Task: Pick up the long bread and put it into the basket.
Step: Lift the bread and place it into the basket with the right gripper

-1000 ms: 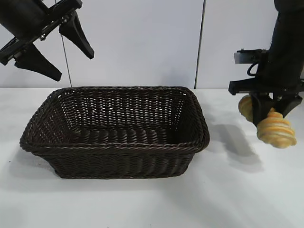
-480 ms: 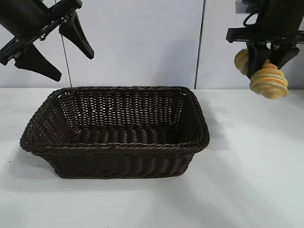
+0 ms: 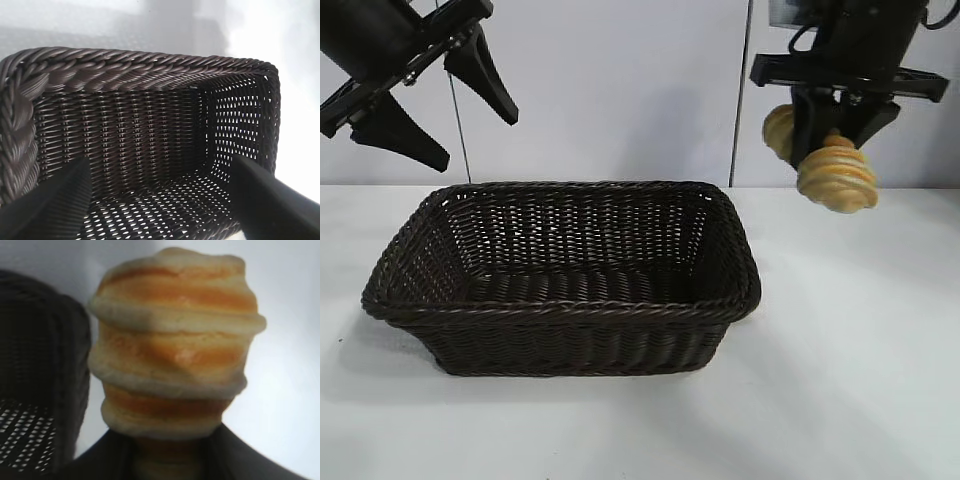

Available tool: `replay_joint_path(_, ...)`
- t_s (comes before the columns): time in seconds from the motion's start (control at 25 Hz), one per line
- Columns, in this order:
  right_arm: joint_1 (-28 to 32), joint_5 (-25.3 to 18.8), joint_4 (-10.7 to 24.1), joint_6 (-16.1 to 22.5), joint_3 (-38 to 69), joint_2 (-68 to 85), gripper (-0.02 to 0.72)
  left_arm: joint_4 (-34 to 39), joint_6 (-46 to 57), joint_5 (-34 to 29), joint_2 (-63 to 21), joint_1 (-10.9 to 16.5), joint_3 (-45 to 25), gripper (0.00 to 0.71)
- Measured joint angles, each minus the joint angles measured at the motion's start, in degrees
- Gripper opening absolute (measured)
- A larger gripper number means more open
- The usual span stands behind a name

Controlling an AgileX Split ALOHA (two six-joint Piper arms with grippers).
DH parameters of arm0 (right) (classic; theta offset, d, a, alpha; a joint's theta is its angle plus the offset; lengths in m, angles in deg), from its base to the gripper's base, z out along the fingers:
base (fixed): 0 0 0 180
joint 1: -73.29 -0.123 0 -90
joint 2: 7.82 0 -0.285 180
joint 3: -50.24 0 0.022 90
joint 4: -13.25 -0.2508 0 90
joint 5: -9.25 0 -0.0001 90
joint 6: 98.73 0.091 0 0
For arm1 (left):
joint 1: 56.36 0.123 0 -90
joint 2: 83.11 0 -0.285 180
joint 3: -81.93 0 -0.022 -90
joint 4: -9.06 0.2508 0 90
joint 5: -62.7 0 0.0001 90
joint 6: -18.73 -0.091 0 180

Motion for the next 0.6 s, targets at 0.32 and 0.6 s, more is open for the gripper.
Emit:
replay_joint_path(0.32, -7.72, 2.95, -0.11, -0.05, -0.04, 0.0, 0.231, 0.0, 0.0, 0.0, 0.0, 0.0, 0.0, 0.55)
replay_joint_path(0.6, -8.16, 8.74, -2.13, -0.17, -0.1, -3.64, 0.231, 0.0, 0.0, 0.0, 0.0, 0.0, 0.0, 0.55)
